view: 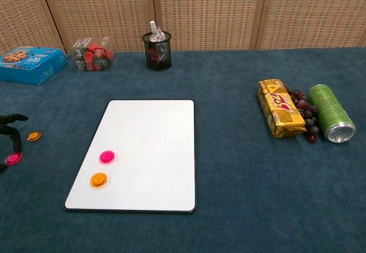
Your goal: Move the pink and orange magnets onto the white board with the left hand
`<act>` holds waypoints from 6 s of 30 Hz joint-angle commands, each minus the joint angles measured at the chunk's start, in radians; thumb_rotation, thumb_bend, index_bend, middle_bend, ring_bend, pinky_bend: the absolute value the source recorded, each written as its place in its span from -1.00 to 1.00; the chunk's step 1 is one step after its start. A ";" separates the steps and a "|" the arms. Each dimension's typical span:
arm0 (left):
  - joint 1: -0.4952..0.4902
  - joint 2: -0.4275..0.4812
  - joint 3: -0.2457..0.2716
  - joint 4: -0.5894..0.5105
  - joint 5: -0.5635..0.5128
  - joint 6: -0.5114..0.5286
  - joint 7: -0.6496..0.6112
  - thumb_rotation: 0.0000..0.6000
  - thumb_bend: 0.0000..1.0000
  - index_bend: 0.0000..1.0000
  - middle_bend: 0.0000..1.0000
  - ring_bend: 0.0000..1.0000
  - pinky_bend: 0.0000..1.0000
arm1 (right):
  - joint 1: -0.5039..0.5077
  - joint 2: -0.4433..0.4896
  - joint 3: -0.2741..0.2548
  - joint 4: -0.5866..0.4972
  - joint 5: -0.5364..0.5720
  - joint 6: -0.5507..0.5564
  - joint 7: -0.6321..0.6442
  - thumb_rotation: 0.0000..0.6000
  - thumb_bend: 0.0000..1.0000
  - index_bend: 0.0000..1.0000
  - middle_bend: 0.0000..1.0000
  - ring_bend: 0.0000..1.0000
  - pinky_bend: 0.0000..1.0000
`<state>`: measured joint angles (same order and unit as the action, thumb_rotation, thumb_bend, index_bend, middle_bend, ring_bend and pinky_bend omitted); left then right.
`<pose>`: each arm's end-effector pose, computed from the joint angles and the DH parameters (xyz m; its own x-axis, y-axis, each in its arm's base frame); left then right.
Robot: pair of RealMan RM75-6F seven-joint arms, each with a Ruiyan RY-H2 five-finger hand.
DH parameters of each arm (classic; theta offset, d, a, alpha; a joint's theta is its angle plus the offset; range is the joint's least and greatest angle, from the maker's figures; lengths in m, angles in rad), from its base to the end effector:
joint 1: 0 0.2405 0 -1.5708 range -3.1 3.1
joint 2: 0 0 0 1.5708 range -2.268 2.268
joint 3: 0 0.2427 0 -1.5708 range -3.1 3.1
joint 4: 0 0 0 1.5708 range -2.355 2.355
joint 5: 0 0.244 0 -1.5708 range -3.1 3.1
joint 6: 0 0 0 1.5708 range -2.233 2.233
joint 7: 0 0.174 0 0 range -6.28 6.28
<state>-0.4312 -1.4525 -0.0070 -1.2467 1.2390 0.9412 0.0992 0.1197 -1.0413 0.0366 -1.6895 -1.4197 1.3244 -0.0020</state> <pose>-0.3347 0.3028 -0.0234 0.4761 0.4201 0.7725 0.8706 -0.1015 -0.4814 -0.3203 -0.2170 0.1161 0.3816 -0.1618 0.9101 -0.9193 0.0362 0.3919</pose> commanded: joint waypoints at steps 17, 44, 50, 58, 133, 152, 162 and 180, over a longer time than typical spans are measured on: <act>-0.034 0.051 -0.041 -0.179 0.033 0.030 0.055 1.00 -0.32 0.03 -1.00 -1.00 -1.00 | 0.000 0.001 -0.001 0.000 0.000 -0.003 0.002 1.00 -0.79 -0.90 -1.00 -1.00 -1.00; -0.304 -0.198 -0.137 -0.336 -0.358 0.000 0.551 1.00 -0.34 0.03 -1.00 -1.00 -1.00 | 0.005 0.009 0.001 -0.006 0.017 -0.021 0.015 1.00 -0.79 -0.90 -1.00 -1.00 -1.00; -0.316 -0.209 -0.128 -0.322 -0.378 0.014 0.561 1.00 -0.36 0.03 -1.00 -1.00 -1.00 | 0.005 0.010 0.001 -0.007 0.018 -0.022 0.016 1.00 -0.79 -0.90 -1.00 -1.00 -1.00; -0.331 -0.212 -0.112 -0.320 -0.405 0.007 0.555 1.00 -0.40 0.01 -1.00 -1.00 -1.00 | 0.005 0.011 0.001 -0.007 0.018 -0.022 0.017 1.00 -0.79 -0.90 -1.00 -1.00 -1.00; -0.133 -0.078 -0.073 0.159 -0.100 -0.135 -0.058 1.00 -0.36 -0.04 -1.00 -1.00 -1.00 | 0.009 0.017 0.002 -0.032 0.045 -0.036 -0.015 1.00 -0.79 -0.90 -1.00 -1.00 -1.00; -0.125 0.050 -0.067 -0.211 0.066 -0.004 -0.029 1.00 -0.36 0.04 -1.00 -1.00 -1.00 | 0.010 0.019 0.001 -0.033 0.044 -0.039 -0.010 1.00 -0.79 -0.90 -1.00 -1.00 -1.00; -0.170 -0.031 -0.040 -0.384 0.047 -0.030 0.183 1.00 -0.37 0.04 -1.00 -1.00 -1.00 | 0.009 0.019 0.001 -0.029 0.042 -0.038 0.000 1.00 -0.79 -0.90 -1.00 -1.00 -1.00; -0.211 -0.156 -0.040 -0.360 -0.101 -0.031 0.361 1.00 -0.39 0.04 -1.00 -1.00 -1.00 | 0.010 0.023 0.000 -0.027 0.038 -0.042 0.021 1.00 -0.79 -0.90 -1.00 -1.00 -1.00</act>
<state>-0.6389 -1.6023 -0.0468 -1.6115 1.1437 0.9112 0.4553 0.1293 -1.0178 0.0362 -1.7168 -1.3821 1.2820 0.0193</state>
